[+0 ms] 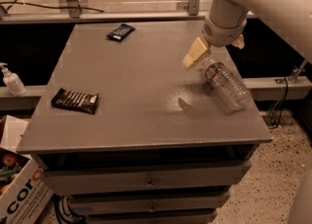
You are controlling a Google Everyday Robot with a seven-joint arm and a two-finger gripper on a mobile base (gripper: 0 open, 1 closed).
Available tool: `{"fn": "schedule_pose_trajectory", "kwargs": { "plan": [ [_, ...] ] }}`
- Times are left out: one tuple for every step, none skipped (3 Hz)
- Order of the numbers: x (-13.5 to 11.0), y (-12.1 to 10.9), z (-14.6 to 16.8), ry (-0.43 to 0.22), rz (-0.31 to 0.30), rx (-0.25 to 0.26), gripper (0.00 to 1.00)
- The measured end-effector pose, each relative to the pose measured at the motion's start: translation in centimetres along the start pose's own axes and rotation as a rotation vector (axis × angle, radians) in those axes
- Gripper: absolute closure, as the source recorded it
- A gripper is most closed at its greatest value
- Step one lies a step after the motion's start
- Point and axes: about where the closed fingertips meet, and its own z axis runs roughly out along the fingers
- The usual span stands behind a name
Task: Place water bottle upright
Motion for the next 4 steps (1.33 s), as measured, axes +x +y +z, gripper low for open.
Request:
{"fn": "schedule_pose_trajectory", "kwargs": {
  "plan": [
    [1.0, 0.4, 1.5, 0.024, 0.034, 0.014, 0.0],
    [2.0, 0.4, 2.6, 0.043, 0.056, 0.015, 0.0],
    [2.5, 0.1, 2.9, 0.043, 0.064, 0.02, 0.16],
    [2.9, -0.2, 2.9, 0.04, 0.068, 0.025, 0.4]
  ]
}}
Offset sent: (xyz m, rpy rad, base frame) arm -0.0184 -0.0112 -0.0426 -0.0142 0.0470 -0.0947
